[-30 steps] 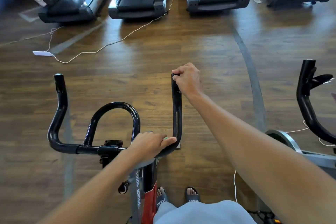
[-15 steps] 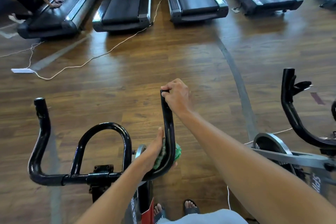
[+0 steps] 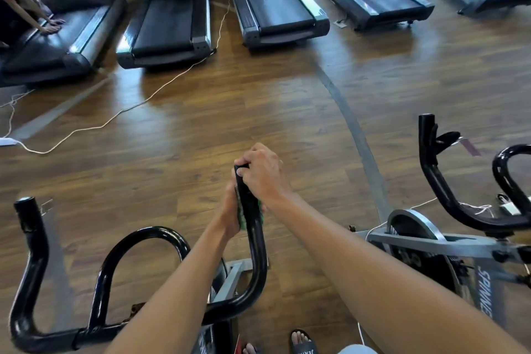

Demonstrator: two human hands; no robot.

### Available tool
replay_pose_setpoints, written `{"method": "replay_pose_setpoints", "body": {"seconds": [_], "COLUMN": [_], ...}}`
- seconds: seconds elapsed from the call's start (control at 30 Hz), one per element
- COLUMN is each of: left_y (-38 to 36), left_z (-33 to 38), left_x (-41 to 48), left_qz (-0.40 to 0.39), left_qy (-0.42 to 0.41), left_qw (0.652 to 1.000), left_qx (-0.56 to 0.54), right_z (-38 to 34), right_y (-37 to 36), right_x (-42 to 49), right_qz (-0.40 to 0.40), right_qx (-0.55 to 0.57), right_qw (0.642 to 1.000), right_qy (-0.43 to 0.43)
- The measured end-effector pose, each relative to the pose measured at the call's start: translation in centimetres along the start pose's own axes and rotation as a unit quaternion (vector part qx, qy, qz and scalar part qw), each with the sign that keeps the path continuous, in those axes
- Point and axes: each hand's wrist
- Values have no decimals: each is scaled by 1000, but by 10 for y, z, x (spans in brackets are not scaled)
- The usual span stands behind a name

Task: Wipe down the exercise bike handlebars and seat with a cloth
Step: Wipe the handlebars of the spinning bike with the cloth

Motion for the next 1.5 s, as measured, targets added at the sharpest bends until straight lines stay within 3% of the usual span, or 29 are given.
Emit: {"method": "replay_pose_setpoints", "body": {"seconds": [0.2, 0.33, 0.43, 0.53, 0.67, 0.8, 0.9, 1.03, 1.13, 1.2, 1.27, 1.37, 1.43, 1.5], "left_y": [-12, -3, 0, 4, 0, -22, -31, -39, -44, -46, -45, -30, -16, -6], "left_z": [27, 2, 10, 31, 53, 68, 72, 63, 56, 57, 60, 64, 60, 51], "left_x": [-3, -6, -13, -26, -56, -82, -87, -81, -70, -66, -62, -52, -47, -47], "left_qz": [-13, 45, 157, 270, 178, 28, -26, -44, 31, 138, 202, 230, 223, 212], "left_qy": [-23, -16, -79, -159, -158, -64, -26, -26, -117, -236, -314, -300, -247, -232], "left_qw": [1000, 997, 979, 942, 971, 994, 994, 995, 992, 929, 854, 859, 863, 858], "left_qx": [7, 64, 105, 120, 37, -85, -105, -89, 32, 249, 362, 345, 381, 406], "right_z": [3, 9, 17, 21, 18, 12, 12, 5, 11, 15, 21, 37, 51, 57], "right_y": [-2, -4, -2, 7, 22, 24, 25, 30, 32, 35, 36, 36, 24, -4], "right_x": [1, 1, 6, 1, -1, 4, -3, -17, -23, -27, -29, -27, -30, -42], "right_qz": [19, 13, 14, 73, 121, 2, -78, -62, -17, 0, 30, 96, 124, 90], "right_qx": [-17, -25, 52, 151, 329, 446, 539, 587, 616, 638, 642, 629, 571, 486], "right_qw": [1000, 1000, 998, 985, 934, 892, 835, 800, 774, 753, 746, 750, 781, 827], "right_qy": [-8, -13, -32, -49, -66, -74, -76, -107, -144, -160, -174, -182, -222, -268]}}
Point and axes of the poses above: each hand's wrist, its own x-axis towards the middle knuckle, its own y-axis out of the back of the hand, z = x × y, and after that the axes turned 11 degrees about y, right-handed
